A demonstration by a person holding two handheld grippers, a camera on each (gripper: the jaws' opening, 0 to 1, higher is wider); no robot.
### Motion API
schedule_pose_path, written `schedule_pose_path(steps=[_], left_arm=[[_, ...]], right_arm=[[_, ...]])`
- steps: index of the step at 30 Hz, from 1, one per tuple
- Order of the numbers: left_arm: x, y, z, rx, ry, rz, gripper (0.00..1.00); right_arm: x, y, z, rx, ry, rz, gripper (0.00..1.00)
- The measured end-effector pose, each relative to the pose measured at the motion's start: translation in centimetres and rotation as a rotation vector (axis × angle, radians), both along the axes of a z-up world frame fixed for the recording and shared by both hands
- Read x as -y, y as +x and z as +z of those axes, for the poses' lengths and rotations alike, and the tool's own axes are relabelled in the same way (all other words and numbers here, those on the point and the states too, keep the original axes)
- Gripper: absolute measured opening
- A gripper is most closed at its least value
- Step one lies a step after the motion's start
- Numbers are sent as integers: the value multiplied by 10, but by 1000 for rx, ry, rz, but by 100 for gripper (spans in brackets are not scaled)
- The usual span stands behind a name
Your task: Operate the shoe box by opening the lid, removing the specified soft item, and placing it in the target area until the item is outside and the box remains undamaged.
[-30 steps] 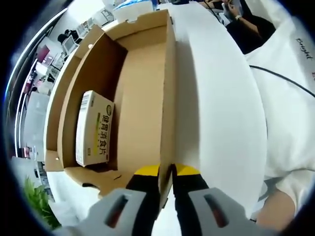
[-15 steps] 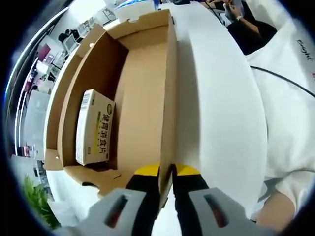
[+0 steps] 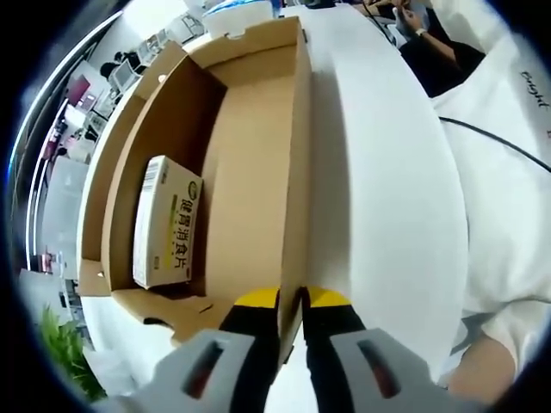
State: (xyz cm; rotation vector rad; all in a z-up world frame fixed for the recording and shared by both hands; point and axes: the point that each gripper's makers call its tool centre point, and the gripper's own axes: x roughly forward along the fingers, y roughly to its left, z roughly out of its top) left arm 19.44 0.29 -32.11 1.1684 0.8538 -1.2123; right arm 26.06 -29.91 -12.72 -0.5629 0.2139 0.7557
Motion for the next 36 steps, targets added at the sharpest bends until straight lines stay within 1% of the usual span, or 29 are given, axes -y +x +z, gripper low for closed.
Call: schedule_pose_path(steps=[1,4,6,9,10,11,13,14,15,17,18,20,21,23,24,26,28,30,32,33,35,36], left_arm=[[0,0,0,0,-1,0,9],[0,0,0,0,-4,0,9],[0,0,0,1,-3,-1,9],[0,0,0,1,1,-4,9],[0,0,0,1,1,-4,9],[0,0,0,1,-2,-6,9],[0,0,1,-2,-3,-5,9],[0,0,1,-3,-3,-4,9],[0,0,0,-5,-2,-2,9],[0,0,0,-5,1,-3,9],[0,-1,0,-7,1,-2,9],[0,-1,0,-7,1,-3,9],[0,-1,0,-7,1,-3,9],[0,-1,0,-6,0,-4,9],[0,-1,0,-4,-1,-5,9],[0,-1,1,-1,-2,-7,9],[0,-1,1,0,-5,-10,9],[0,-1,1,-3,-8,-9,9],[0,-2,1,-7,-8,-7,9],[0,-2,1,-7,-6,-7,9],[0,-1,1,-7,-6,-8,9],[0,-1,1,-6,-7,-9,9]], right_arm=[[0,0,0,1,1,2,43],[-2,-2,-4,-26,17,2,44],[0,0,-7,-21,7,-22,43],[2,1,-5,-10,28,-41,41],[2,2,-1,15,47,-59,41],[3,3,7,57,85,-80,41],[2,2,17,77,173,-103,42],[-1,-1,19,78,197,-88,43],[-1,-1,21,81,214,-96,44],[2,-1,24,108,216,-126,44],[4,0,23,100,225,-148,44],[0,0,24,98,244,-140,44],[0,0,22,82,250,-158,44],[-5,1,23,114,244,-160,44],[-7,2,22,105,245,-169,44],[-10,3,22,125,245,-182,43],[-10,5,22,121,256,-204,42],[-13,5,21,101,303,-222,41],[-13,5,27,152,327,-242,38],[-14,5,26,146,329,-246,37],[-21,2,26,147,357,-221,38],[-23,1,25,136,364,-215,38]])
